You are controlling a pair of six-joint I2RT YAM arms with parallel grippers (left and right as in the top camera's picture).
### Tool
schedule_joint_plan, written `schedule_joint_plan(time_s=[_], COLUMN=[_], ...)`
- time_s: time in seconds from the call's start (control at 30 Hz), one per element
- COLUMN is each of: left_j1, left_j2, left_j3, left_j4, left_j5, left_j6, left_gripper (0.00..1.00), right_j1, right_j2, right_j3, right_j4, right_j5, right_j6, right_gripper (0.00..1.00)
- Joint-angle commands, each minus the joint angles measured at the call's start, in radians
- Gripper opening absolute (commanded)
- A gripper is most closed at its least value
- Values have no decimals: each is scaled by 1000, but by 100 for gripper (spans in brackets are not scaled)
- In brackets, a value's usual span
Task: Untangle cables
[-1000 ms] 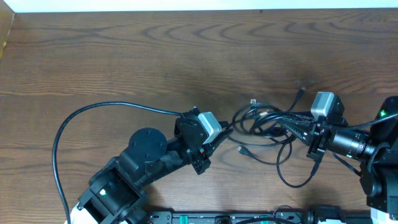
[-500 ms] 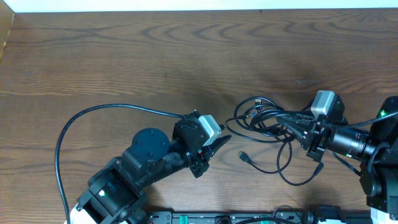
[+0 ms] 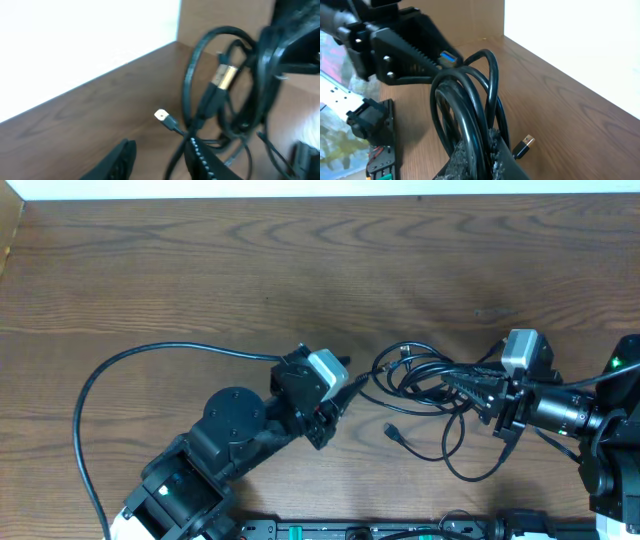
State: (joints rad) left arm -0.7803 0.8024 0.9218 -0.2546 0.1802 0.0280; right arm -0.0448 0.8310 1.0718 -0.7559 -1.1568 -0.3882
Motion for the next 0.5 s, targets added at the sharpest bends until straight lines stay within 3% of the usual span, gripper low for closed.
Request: schedule_joint_plan(time_s=[0.0, 0.47], left_j1=[4, 4], left_j2=[-3, 72], left_j3=[5, 5], left_j4=[2, -210], left_j5=[-80, -129], left_j6=[5, 1], left_gripper=[39, 40], right_j1=[-8, -8], right_j2=[-6, -6], right_j3=[12, 12], right_j4=[16, 73], right_j5=[-73, -132], right_j6=[17, 18], right_gripper=[1, 1])
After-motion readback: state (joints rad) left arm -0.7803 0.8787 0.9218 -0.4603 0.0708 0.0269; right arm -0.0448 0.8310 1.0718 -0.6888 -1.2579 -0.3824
